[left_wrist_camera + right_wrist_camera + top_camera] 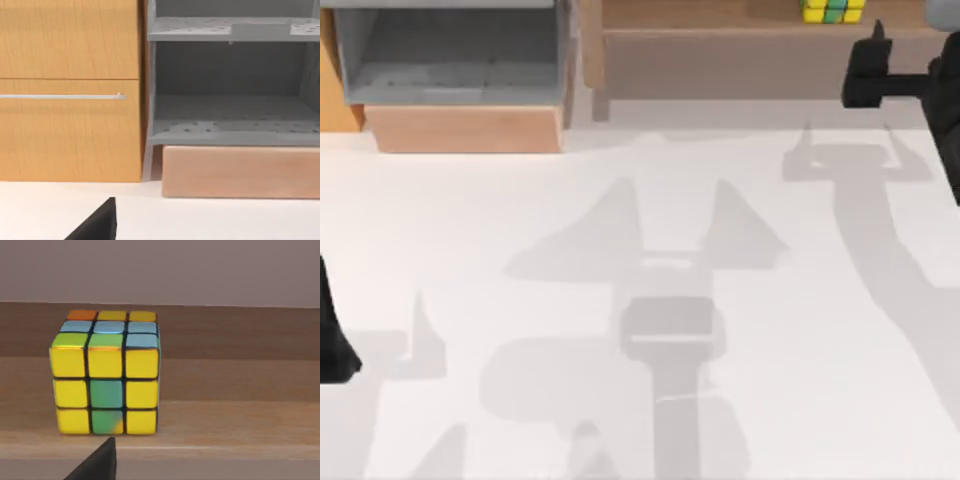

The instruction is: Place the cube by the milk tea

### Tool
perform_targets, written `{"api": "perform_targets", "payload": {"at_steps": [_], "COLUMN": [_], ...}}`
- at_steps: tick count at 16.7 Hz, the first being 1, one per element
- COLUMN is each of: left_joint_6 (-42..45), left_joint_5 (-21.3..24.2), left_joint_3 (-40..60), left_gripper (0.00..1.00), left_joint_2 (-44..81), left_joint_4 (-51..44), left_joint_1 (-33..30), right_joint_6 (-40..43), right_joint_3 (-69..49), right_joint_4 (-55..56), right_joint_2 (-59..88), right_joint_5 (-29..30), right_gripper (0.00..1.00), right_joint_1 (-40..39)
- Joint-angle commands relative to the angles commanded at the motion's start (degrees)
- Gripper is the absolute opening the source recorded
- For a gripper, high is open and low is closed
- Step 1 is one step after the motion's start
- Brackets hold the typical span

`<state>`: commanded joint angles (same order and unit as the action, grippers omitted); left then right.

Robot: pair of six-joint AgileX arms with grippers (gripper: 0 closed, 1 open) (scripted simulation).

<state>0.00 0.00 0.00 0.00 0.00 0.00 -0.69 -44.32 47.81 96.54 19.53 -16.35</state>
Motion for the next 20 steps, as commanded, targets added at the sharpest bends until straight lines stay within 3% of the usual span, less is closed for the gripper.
{"api": "perform_targets", "payload": {"at_steps": [4,8,15,20], "left_joint_6": [0.00,0.00,0.00,0.00], "left_joint_5": [0.00,0.00,0.00,0.00], "left_joint_3": [0.00,0.00,0.00,0.00], "left_gripper": [1.00,1.00,1.00,1.00], "left_joint_2": [0.00,0.00,0.00,0.00], "left_joint_4": [0.00,0.00,0.00,0.00], "left_joint_1": [0.00,0.00,0.00,0.00], "right_joint_6": [-0.24,-0.19,-0.20,-0.04], "right_joint_3": [-8.03,-11.90,-12.46,-20.15], "right_joint_4": [8.58,12.69,12.08,7.99], "right_joint_2": [14.79,20.50,20.57,23.79], "right_joint_5": [2.57,3.40,3.10,1.62], "right_gripper": [1.00,1.00,1.00,1.00], "right_joint_1": [-3.06,-4.69,-4.28,-2.87]}}
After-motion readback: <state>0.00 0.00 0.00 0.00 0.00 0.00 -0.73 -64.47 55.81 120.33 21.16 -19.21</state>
